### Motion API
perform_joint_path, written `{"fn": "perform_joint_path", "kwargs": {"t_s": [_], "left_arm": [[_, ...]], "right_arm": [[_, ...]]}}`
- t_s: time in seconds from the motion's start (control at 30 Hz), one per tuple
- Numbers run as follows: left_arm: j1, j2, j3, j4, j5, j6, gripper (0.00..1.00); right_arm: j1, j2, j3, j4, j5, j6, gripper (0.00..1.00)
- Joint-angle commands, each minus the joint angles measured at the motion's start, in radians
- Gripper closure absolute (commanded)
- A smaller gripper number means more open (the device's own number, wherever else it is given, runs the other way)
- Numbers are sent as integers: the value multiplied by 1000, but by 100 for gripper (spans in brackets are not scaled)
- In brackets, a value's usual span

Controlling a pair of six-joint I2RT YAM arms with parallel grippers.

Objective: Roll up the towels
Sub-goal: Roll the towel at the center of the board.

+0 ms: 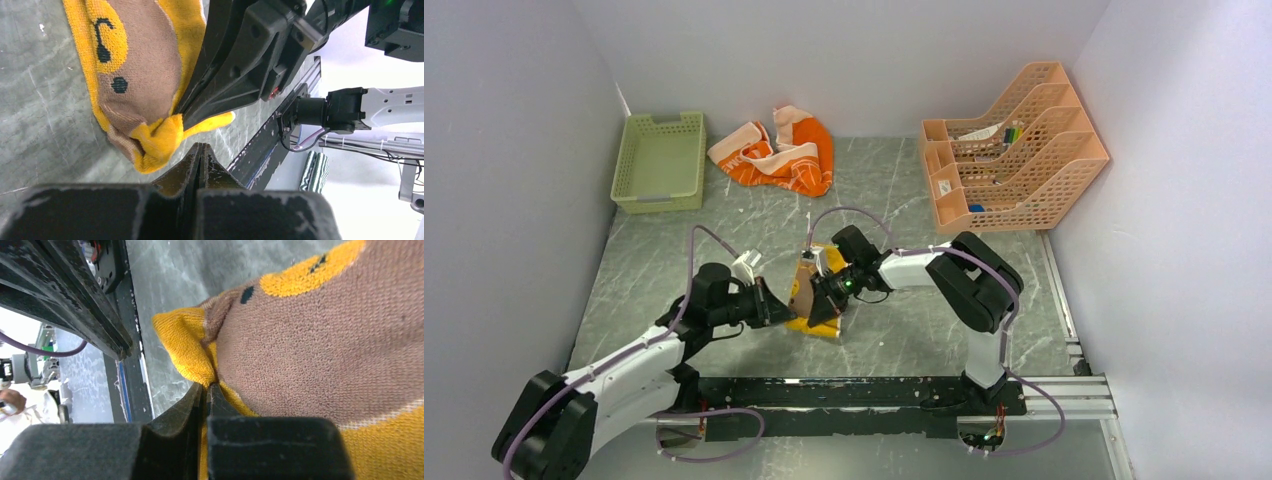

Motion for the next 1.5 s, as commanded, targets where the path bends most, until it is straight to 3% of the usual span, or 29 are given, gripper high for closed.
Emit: {"fn": "perform_joint_path", "kwargs": {"t_s": [0.0,0.23,0.5,0.53,0.63,0.67,0.7,0.83,0.9,0.97,1.0,1.07,1.13,1.3,1.47], "left_arm": [[-12,47,-3,88,-33,-4,92],[-24,223,-22,231,-19,1,93],[-30,339,7,199,-137,72,93],[-30,355,15,194,-150,80,93],[-31,388,47,169,-177,103,93],[-31,395,62,157,-184,111,93],[-30,403,73,145,-192,119,93],[-32,417,99,108,-218,149,93],[-32,433,112,98,-228,165,93],[-32,458,133,78,-231,184,93],[-31,471,141,72,-230,191,93],[-32,499,158,65,-220,203,93],[-31,530,176,62,-204,211,93],[-32,562,194,62,-196,209,93],[-32,561,198,48,-202,217,93]], "right_arm": [[-1,20,9,-36,-38,10,100],[-25,29,0,-36,-15,10,100],[-32,-49,1,-46,130,-10,100],[-29,-90,-9,-39,169,-17,96],[-1,-284,-78,25,308,-56,39],[16,-357,-120,68,393,-57,9],[32,-426,-168,125,462,-54,1],[37,-557,-395,442,595,75,0],[24,-536,-419,526,522,50,0],[54,-524,-359,434,531,-46,11],[118,-543,-356,405,612,-124,14],[282,-604,-404,415,842,-313,14],[364,-637,-446,433,953,-403,14],[416,-635,-522,509,927,-508,15],[418,-520,-457,380,845,-591,18]]}}
